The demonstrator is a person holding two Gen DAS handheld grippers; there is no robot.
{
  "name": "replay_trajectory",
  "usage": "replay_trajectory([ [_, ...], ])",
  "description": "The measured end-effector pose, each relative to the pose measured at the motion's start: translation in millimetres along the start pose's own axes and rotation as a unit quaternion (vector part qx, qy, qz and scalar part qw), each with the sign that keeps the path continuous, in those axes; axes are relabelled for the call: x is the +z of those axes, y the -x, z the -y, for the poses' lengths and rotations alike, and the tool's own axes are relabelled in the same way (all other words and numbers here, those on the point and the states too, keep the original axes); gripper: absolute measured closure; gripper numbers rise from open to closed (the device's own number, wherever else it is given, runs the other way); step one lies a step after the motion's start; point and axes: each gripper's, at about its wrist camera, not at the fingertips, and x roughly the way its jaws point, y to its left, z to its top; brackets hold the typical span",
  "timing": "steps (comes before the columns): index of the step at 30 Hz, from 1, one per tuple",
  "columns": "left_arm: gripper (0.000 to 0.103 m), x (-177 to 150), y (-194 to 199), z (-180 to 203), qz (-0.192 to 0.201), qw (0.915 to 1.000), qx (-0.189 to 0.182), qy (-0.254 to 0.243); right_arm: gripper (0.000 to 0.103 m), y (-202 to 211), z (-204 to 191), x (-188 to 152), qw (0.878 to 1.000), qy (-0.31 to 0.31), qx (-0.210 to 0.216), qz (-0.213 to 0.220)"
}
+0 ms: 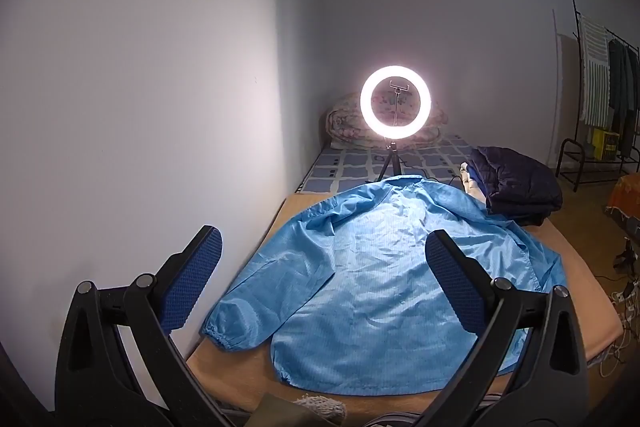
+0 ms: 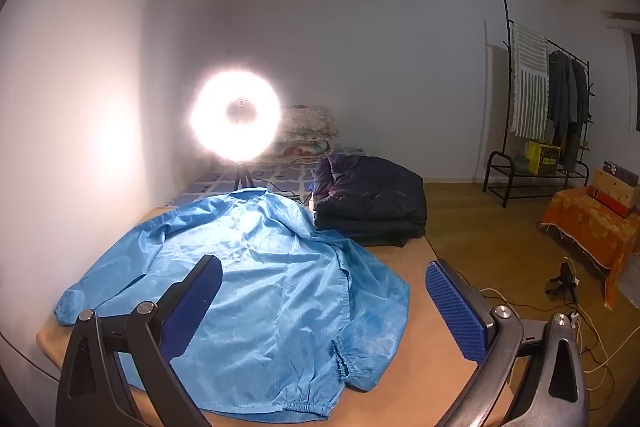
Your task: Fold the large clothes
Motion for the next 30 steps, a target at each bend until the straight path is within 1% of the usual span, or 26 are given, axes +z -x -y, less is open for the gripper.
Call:
replay_trajectory([
  [6,0.000,1.4,0.9,-0.5,0.001,1.0000,0.001,0.002,0.000,0.0,-0.9,1.4,1.000,-0.001,-0.001,0.001],
  [8,0.000,4.3,-0.6,1.0,0.002,1.0000,0.001,0.003,0.000,0.4,-1.3,1.3,1.000,-0.001,-0.001,0.002],
  [9,0.000,11.8,5.4,-0.7,0.002,1.0000,0.002,0.004,0.000,1.2,-0.7,1.4,1.000,-0.001,-0.001,0.002],
  [16,0.000,10.1,5.1,-3.4,0.004,1.0000,0.001,0.004,0.000,2.8,-1.0,3.7,1.000,0.000,0.000,0.004],
  [23,0.000,18.9,7.1,-5.5,0.005,1.0000,0.001,0.005,0.000,4.4,-0.7,4.1,1.000,0.000,0.000,0.005],
  [30,0.000,15.8,7.7,-7.0,0.006,1.0000,0.000,0.007,0.000,6.5,-1.8,5.7,1.000,0.001,0.000,0.005],
])
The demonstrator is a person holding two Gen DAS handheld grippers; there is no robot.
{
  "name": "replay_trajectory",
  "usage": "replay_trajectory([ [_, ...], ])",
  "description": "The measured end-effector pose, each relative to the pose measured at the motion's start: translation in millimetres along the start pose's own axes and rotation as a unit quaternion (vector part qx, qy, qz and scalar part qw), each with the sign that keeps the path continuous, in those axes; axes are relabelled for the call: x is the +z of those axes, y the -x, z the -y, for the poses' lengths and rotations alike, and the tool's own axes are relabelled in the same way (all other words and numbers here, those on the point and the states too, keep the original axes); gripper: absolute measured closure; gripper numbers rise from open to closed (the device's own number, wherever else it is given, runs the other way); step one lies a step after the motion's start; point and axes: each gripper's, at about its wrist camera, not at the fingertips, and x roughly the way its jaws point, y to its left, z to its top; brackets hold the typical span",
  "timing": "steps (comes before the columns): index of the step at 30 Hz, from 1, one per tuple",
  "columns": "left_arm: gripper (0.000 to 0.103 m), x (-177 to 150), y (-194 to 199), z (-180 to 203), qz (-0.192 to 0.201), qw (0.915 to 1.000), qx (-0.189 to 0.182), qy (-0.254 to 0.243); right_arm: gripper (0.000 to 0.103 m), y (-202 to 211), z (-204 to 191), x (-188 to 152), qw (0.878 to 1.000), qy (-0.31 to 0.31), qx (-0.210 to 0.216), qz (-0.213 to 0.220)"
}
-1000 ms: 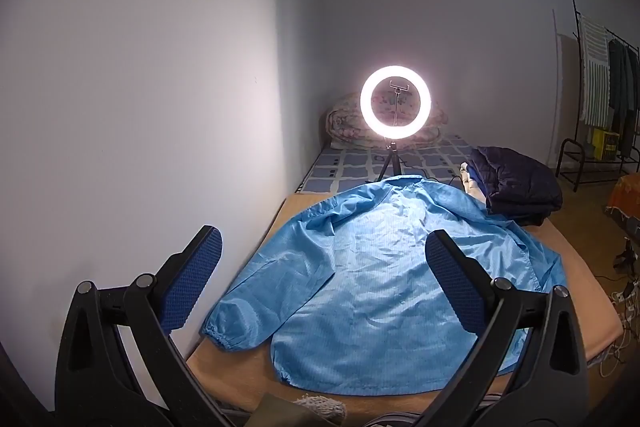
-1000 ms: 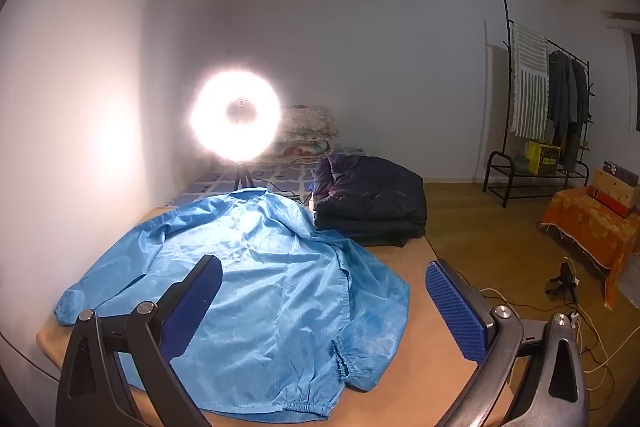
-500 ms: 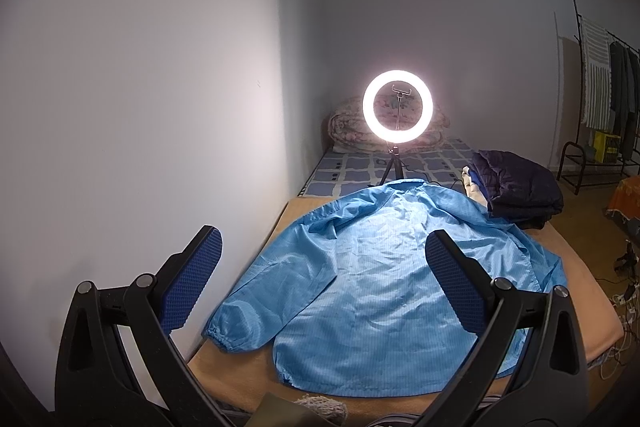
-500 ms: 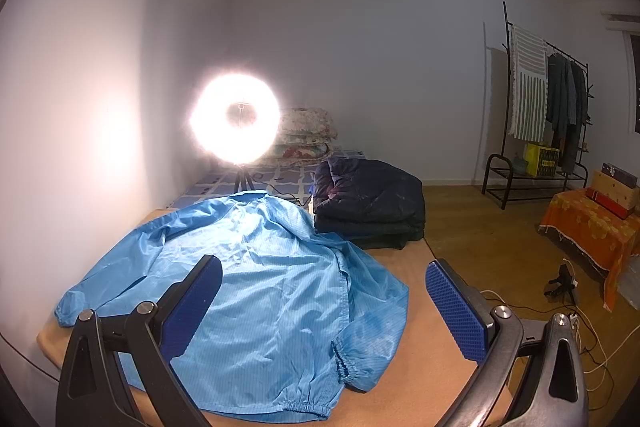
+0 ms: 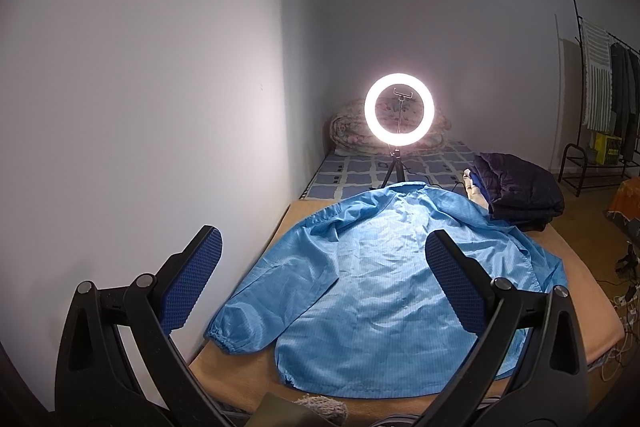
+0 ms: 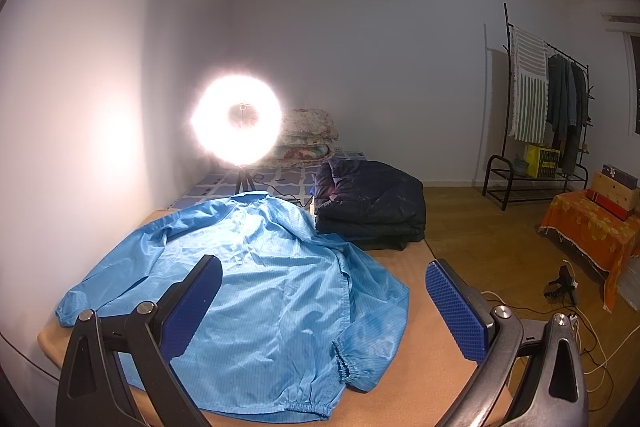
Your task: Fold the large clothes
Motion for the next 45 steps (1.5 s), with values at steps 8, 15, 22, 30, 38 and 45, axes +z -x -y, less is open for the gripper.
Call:
replay_trajectory([
  [8,0.000,2.4,1.8,-1.2,0.001,1.0000,0.000,0.000,0.000,2.2,-0.4,1.9,1.000,0.001,0.000,0.001],
  [15,0.000,5.8,2.1,-4.1,0.002,1.0000,0.002,0.000,0.000,5.1,-2.3,4.6,1.000,0.004,0.004,0.003],
  [22,0.000,11.8,4.6,-11.1,0.001,1.0000,0.003,0.001,0.000,5.2,-7.0,3.9,1.000,0.009,0.007,0.004],
  [30,0.000,7.7,6.3,-9.5,0.003,1.0000,0.003,0.001,0.000,1.9,-13.4,3.6,1.000,0.016,0.012,0.002],
  [38,0.000,-1.2,-0.8,-21.3,-0.006,0.9999,0.013,0.003,0.000,-5.1,-21.3,3.4,1.000,0.019,0.020,-0.001],
  [45,0.000,-16.0,-7.7,-27.6,-0.012,0.9995,0.030,-0.002,0.000,-19.8,-35.2,4.7,0.999,0.026,0.039,-0.005],
])
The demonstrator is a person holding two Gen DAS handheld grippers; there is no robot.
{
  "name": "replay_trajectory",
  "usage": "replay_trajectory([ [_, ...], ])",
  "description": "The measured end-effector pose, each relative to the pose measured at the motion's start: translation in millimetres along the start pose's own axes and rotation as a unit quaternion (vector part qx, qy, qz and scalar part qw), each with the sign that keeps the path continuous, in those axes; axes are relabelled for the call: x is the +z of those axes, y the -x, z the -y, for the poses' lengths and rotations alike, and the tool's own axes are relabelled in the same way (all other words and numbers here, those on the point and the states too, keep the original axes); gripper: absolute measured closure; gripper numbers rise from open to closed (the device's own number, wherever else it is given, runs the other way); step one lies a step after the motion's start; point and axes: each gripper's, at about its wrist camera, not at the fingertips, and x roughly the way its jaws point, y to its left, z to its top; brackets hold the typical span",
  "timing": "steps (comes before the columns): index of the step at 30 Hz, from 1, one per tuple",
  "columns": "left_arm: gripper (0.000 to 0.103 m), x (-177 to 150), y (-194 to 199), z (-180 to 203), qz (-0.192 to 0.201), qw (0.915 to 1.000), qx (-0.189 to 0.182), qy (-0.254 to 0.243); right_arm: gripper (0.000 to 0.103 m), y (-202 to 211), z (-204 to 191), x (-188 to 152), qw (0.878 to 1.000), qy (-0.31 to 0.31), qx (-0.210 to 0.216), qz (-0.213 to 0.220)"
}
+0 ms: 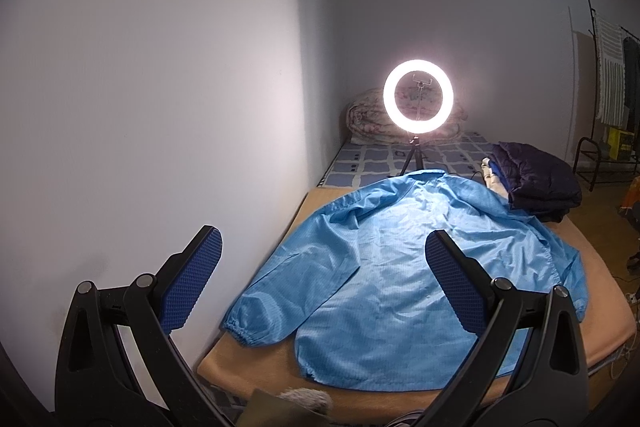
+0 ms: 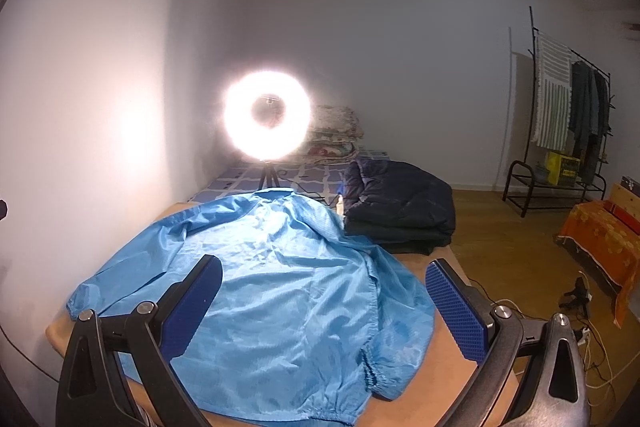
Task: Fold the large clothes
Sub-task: 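Reach the right tool to the jacket sleeve cuff and grasp it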
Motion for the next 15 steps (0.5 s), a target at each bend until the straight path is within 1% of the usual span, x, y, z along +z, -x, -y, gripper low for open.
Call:
replay_trajectory([
  [4,0.000,-12.6,-3.7,-8.6,-0.001,0.9999,0.012,-0.003,0.000,-12.7,-14.4,3.1,1.000,0.015,0.023,-0.003],
  [8,0.000,-30.0,-7.6,-22.7,-0.007,0.9994,0.035,-0.006,0.000,-28.2,-35.1,9.7,0.998,0.034,0.054,-0.004],
  [11,0.000,-45.4,-10.8,-36.4,-0.018,0.9982,0.057,-0.002,0.000,-47.2,-56.9,16.1,0.995,0.050,0.085,-0.011],
  [15,0.000,-69.0,-19.1,-59.2,-0.045,0.9967,0.067,0.014,0.000,-76.8,-90.6,22.9,0.990,0.081,0.110,-0.023],
])
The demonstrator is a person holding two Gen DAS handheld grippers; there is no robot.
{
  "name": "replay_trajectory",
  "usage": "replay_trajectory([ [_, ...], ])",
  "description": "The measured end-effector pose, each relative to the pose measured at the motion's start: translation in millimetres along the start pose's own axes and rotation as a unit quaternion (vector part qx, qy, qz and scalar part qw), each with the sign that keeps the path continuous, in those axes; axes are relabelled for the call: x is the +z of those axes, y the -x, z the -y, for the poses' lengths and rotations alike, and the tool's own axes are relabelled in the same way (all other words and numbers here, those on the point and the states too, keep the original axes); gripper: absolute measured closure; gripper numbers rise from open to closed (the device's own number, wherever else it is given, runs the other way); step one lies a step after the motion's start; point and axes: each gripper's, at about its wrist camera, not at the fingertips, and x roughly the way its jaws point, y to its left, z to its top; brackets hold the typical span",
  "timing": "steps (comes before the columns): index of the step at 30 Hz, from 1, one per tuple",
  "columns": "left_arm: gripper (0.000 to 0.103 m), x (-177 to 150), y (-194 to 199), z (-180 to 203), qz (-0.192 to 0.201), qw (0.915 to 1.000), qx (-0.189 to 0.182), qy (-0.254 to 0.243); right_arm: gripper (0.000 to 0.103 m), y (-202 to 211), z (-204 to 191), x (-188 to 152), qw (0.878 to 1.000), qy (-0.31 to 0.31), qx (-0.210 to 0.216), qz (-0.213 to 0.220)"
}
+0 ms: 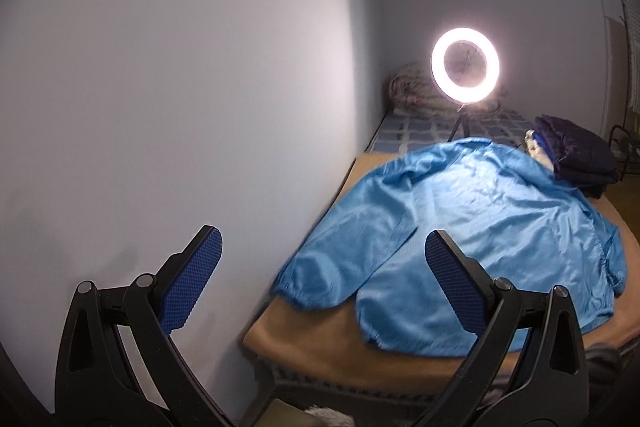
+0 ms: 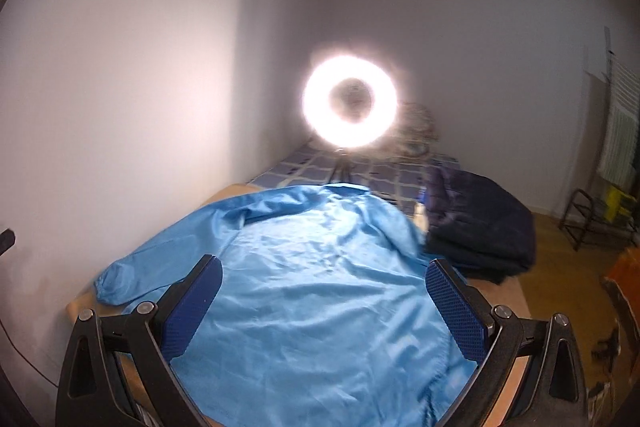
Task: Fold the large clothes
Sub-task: 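Reach the right tool to the jacket sleeve cuff and grasp it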
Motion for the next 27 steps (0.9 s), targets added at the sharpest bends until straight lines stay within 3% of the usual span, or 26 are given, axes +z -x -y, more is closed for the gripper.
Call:
replay_trajectory([
  [5,0.000,-33.7,-11.4,-18.9,-0.025,0.9994,0.026,-0.003,0.001,-48.9,-34.6,9.3,0.998,0.019,0.053,-0.017],
  [10,0.000,-56.6,-17.6,-27.3,-0.043,0.9987,0.028,-0.006,0.005,-94.7,-77.4,15.5,0.993,0.039,0.094,-0.054],
  [18,0.000,-84.7,-22.8,-46.4,-0.069,0.9969,0.027,0.027,0.013,-138.8,-146.7,20.4,0.985,0.082,0.130,-0.078],
  [22,0.000,-97.4,-23.6,-56.1,-0.086,0.9947,0.027,0.050,0.014,-154.6,-188.5,17.4,0.976,0.117,0.164,-0.086],
  [27,0.000,-111.0,-26.4,-62.2,-0.106,0.9924,0.038,0.050,0.024,-176.4,-236.2,6.1,0.956,0.153,0.222,-0.112],
])
